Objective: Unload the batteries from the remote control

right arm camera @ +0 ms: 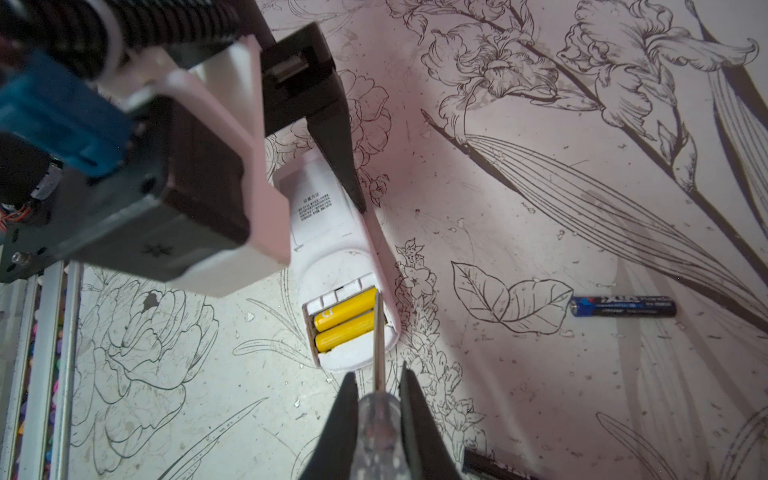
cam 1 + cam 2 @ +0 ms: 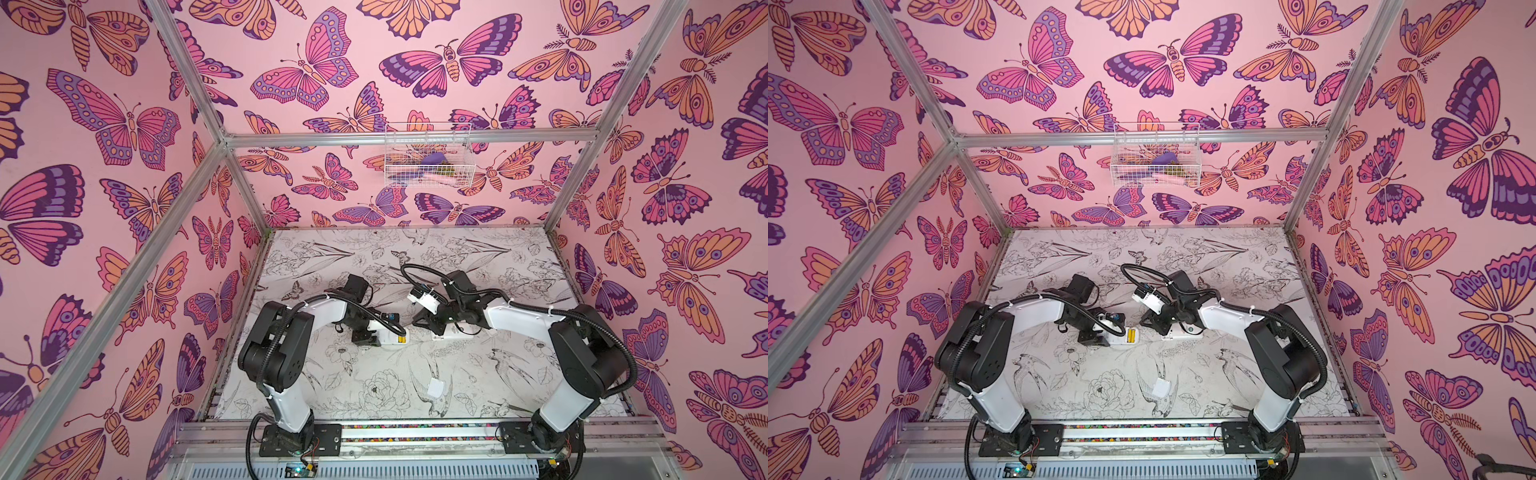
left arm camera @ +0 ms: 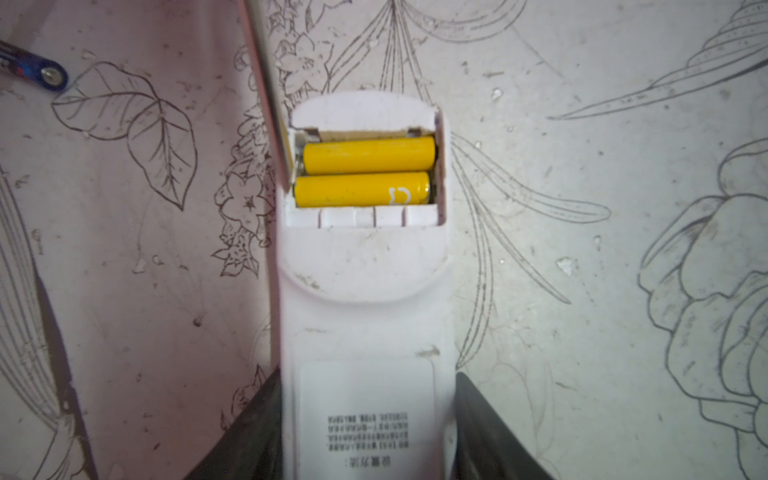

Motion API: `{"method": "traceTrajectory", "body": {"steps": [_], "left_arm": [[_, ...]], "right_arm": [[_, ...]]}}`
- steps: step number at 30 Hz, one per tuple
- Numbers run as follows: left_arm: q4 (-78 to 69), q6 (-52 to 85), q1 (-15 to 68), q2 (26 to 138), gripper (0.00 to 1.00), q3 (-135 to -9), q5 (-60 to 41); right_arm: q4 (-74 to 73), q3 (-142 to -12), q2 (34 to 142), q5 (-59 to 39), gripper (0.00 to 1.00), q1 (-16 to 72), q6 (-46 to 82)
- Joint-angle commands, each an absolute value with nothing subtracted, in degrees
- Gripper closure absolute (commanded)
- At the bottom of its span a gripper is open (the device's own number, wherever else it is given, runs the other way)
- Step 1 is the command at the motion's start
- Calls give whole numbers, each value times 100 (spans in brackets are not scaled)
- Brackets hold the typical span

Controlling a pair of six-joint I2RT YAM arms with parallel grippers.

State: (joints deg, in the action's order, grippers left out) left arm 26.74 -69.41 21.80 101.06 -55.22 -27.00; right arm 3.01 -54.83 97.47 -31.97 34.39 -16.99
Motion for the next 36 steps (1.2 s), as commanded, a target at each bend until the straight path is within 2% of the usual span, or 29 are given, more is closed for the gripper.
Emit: {"method": "traceTrajectory", "body": {"steps": [1,13,22,36], "left_arm": [[2683,-6958,2281,10263,57,-5353,-2546],[2681,-7045,2346,10270,58,-5335,-2475],[2672,-7057,2354,10260,59,-5317,-2450],[2641,-7065,2355,10265,60,-5291,-2389]], "right_arm": [[539,-5379,9550,-3098,100,3472,-1960],[-95,-5191,9534,-2679,100,3595,-1805],[-1328,-4633,9401,-2347,100,3768,-1475],[-2206,-4087,9151,-2720,100,3796,-1939]]}}
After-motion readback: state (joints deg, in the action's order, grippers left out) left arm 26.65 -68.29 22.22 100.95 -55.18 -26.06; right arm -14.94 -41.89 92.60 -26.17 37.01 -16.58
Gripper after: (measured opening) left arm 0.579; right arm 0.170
